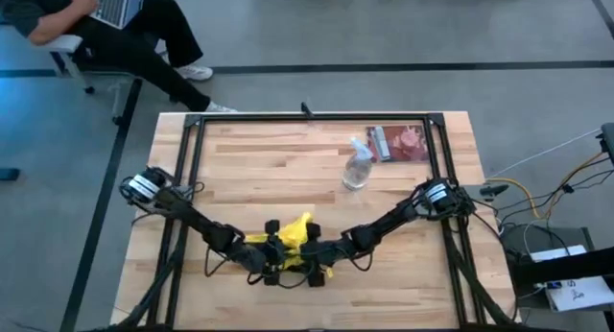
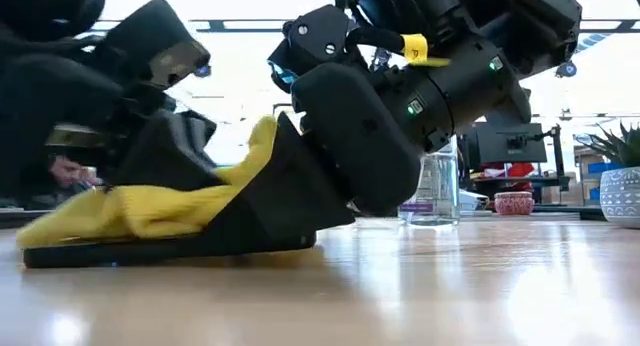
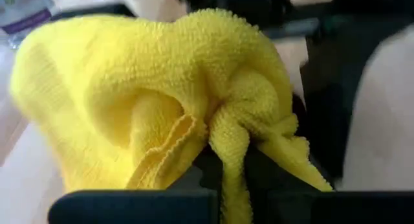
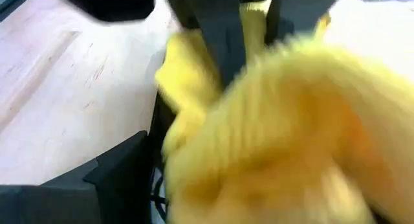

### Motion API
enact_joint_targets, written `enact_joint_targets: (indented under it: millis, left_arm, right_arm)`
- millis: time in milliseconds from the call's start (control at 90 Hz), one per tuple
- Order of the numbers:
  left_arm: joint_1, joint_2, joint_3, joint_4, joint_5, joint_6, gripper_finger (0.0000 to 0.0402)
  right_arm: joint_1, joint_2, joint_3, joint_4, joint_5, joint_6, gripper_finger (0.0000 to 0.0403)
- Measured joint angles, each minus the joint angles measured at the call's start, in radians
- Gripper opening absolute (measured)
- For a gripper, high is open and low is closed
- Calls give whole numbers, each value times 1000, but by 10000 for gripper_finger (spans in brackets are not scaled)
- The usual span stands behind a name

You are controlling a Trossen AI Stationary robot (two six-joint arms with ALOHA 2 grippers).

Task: Apply microfiber cloth
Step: Wipe the black cellphone with the yellow microfiber cloth

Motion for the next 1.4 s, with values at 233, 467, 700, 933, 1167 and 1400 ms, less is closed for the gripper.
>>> enact_joint_targets:
  millis: [233,467,700,933,1167,1400]
  left_arm:
    - [-69,-140,-52,-259,-7,-211,7]
    - [-140,-192,-105,-272,-39,-337,7]
    - [-134,-128,-108,6,-51,-237,7]
    - [-90,25,-59,200,-79,-133,7]
    - [-84,63,-9,162,-52,-169,7]
    - [-156,-23,-20,-6,-12,-269,7]
  right_arm:
    - [1,-3,1,-2,-3,8,319]
    - [2,-15,1,-3,-8,0,319]
    - [1,-15,2,-2,-2,-4,319]
    - [0,-15,1,-5,0,-6,319]
    - [0,-15,0,-14,-4,0,319]
    - [-1,-15,1,-11,4,0,319]
